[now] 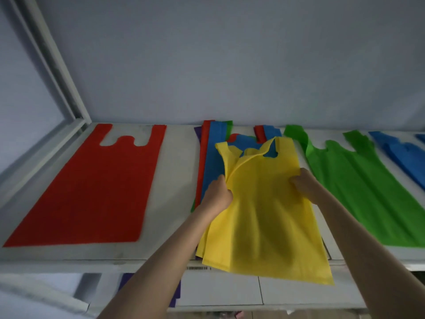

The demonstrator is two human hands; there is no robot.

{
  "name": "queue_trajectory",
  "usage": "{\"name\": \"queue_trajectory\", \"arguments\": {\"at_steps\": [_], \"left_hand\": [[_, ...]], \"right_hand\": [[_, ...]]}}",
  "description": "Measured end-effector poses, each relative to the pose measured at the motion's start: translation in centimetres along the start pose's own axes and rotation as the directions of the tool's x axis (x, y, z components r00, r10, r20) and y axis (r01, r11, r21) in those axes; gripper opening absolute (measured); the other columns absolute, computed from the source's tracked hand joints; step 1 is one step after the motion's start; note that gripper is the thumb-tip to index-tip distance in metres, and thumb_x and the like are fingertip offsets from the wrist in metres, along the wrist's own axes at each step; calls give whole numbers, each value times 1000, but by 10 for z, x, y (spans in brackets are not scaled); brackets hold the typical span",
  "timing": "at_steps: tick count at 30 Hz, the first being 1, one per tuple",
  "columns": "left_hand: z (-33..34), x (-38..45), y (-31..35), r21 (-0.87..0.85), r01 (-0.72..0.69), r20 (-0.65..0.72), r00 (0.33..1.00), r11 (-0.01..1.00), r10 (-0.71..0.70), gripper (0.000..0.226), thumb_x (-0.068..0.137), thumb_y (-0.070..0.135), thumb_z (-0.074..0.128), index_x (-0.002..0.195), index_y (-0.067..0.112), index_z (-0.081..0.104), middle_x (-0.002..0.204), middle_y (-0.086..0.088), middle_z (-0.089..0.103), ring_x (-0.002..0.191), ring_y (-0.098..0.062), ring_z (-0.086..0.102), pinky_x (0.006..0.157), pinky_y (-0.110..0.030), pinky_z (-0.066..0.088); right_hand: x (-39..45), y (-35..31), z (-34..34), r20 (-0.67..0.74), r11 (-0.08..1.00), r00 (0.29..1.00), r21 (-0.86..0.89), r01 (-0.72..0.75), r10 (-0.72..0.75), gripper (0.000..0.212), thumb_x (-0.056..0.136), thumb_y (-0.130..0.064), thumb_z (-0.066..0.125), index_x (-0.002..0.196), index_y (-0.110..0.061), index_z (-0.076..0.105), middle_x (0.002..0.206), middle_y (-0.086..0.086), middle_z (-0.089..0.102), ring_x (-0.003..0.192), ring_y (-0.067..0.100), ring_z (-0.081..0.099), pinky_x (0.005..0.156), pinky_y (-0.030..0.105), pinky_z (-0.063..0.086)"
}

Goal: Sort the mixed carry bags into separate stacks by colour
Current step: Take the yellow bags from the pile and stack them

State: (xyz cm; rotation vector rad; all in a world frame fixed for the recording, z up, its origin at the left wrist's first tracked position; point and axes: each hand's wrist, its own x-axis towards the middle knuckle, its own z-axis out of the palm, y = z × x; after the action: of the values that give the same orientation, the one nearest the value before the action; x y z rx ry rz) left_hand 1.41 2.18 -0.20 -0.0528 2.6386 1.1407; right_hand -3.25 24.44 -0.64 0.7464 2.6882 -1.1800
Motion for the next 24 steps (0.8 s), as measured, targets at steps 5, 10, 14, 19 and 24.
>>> {"name": "queue_trajectory", "arguments": {"at_steps": [5, 10, 14, 19, 24], "left_hand": [[-3, -23, -3, 29, 5, 7, 1000, 1000, -5, 40, 99, 12, 33, 137, 0, 37, 131, -18, 51, 116, -33, 55, 91, -41, 48], [-1, -47, -13, 23, -8, 1, 1000, 1000, 8, 31, 99, 8, 34, 126, 0, 45, 96, -7, 53, 74, -13, 49, 57, -22, 39], [3, -76, -17, 0, 21, -14, 1000, 1000, -21, 42, 99, 10, 34, 140, 0, 35, 133, -18, 50, 109, -30, 58, 72, -33, 48], [25, -132, -31, -139, 27, -39, 999, 990, -33, 18, 98, 8, 34, 112, 1, 43, 92, -12, 53, 61, -12, 47, 48, -20, 32], [62, -208, -58, -183, 78, 51, 996, 980, -70, 39, 100, 12, 34, 138, 5, 35, 83, 3, 47, 58, -8, 44, 48, -19, 35]], "right_hand": [[-16, 13, 4, -52, 1000, 999, 7, 12, -12, 47, 98, -23, 41, 137, 3, 35, 140, 23, 41, 127, 37, 43, 102, 43, 38], [-41, 29, 6, -74, 1000, 997, -15, 11, -12, 44, 92, -12, 43, 134, 1, 41, 133, 25, 48, 120, 38, 48, 96, 44, 43], [-70, 37, 4, -48, 998, 997, 0, 57, -57, 42, 88, -7, 43, 130, 0, 44, 129, 24, 52, 116, 39, 52, 95, 47, 45], [-114, 71, -2, -60, 994, 992, 6, 109, -109, 39, 88, -7, 43, 126, 1, 46, 124, 25, 55, 112, 39, 54, 88, 44, 46], [-172, 133, 0, -63, 997, 995, 16, 76, -74, 41, 89, -6, 45, 127, 8, 45, 123, 31, 53, 111, 40, 53, 76, 40, 40]]}}
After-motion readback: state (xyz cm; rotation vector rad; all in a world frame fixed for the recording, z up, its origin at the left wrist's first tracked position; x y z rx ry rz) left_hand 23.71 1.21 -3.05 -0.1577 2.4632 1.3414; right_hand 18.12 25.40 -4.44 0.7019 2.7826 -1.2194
